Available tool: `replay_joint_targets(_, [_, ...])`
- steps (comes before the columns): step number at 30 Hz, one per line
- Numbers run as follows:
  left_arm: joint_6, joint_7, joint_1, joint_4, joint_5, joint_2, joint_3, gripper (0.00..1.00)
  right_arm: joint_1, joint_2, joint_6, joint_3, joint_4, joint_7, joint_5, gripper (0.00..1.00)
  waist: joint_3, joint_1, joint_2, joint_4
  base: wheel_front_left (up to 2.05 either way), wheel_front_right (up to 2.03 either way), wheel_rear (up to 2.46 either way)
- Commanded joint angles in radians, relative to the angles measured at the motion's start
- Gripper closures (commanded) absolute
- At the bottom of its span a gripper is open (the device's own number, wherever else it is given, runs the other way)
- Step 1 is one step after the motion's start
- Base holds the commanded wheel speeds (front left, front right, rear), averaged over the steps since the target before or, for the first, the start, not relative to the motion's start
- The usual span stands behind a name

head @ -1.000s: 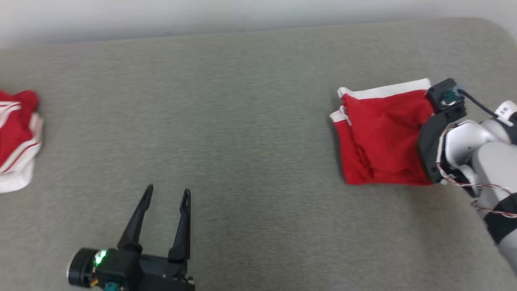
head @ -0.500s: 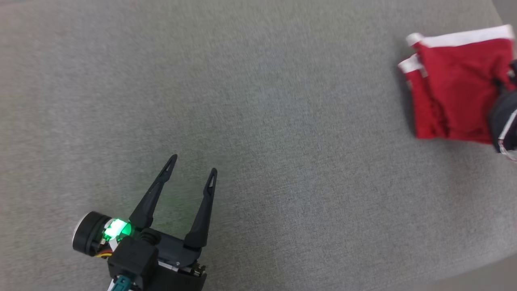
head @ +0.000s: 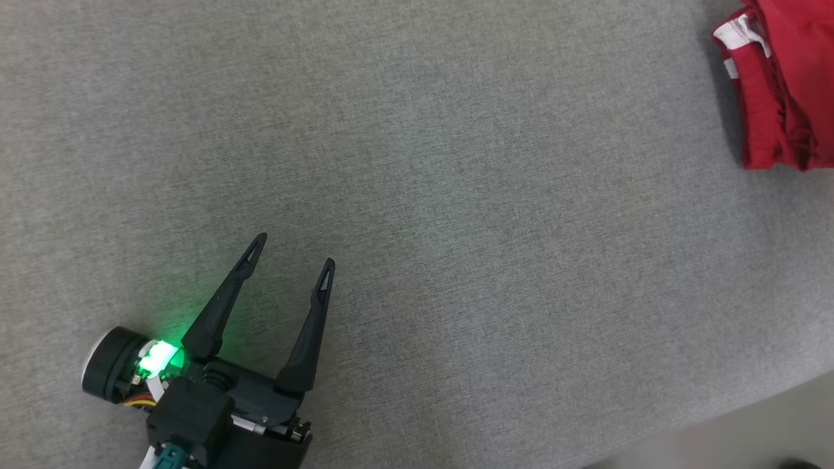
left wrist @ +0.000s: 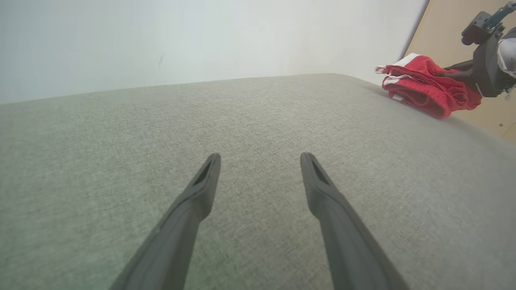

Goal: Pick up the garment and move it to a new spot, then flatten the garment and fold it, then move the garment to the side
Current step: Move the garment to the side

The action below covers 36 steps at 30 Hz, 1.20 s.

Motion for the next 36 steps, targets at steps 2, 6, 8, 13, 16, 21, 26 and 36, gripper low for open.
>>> replay_joint_targets(2, [0.003, -0.002, -0.010, 0.004, 0.004, 0.001, -0.007, 0.00, -0.007, 0.045, -0.003, -0.079, 0.000, -0.040, -0.091, 0.00, 0.000, -0.0002, -0.0002, -0.013, 0.00, 0.00, 0.00])
replay_joint_targets(6, [0.006, -0.018, -0.014, 0.024, -0.008, -0.013, -0.017, 0.00, 0.030, 0.099, -0.003, -0.155, -0.039, -0.104, -0.180, 0.00, -0.041, -0.0002, -0.0002, -0.005, 0.00, 0.00, 0.00])
replay_joint_targets(8, [0.007, -0.022, -0.014, 0.032, -0.010, -0.017, -0.020, 0.00, 0.044, 0.113, -0.003, -0.160, -0.046, -0.117, -0.195, 0.00, -0.054, -0.0002, -0.0002, 0.000, 0.00, 0.00, 0.00])
replay_joint_targets(13, [0.013, -0.054, 0.001, 0.098, -0.031, -0.051, -0.032, 0.00, 0.131, 0.183, -0.003, -0.214, -0.110, -0.196, -0.186, 0.00, -0.162, -0.0002, -0.0002, 0.035, 0.00, 0.00, 0.00])
replay_joint_targets(16, [0.018, -0.068, 0.027, 0.151, -0.043, -0.073, -0.039, 0.00, 0.228, 0.216, -0.003, -0.227, -0.149, -0.209, -0.166, 0.00, -0.252, -0.0002, -0.0002, 0.067, 0.00, 0.00, 0.00])
replay_joint_targets(21, [0.047, -0.075, 0.080, 0.223, -0.069, -0.109, -0.017, 0.00, 0.400, 0.304, -0.003, -0.257, -0.274, -0.211, -0.071, 0.00, -0.387, -0.0002, -0.0002, 0.115, 0.00, 0.00, 0.00])
replay_joint_targets(26, [0.084, -0.075, 0.138, 0.276, -0.082, -0.132, 0.033, 0.00, 0.589, 0.412, -0.003, -0.283, -0.434, -0.191, 0.068, 0.00, -0.496, -0.0002, -0.0002, 0.161, 0.00, 0.00, 0.00])
replay_joint_targets(36, [0.142, -0.075, 0.218, 0.349, -0.098, -0.161, 0.164, 0.00, 0.874, 0.538, -0.003, -0.260, -0.640, -0.167, 0.203, 0.00, -0.602, -0.0002, -0.0002, 0.226, 0.00, 0.00, 0.00])
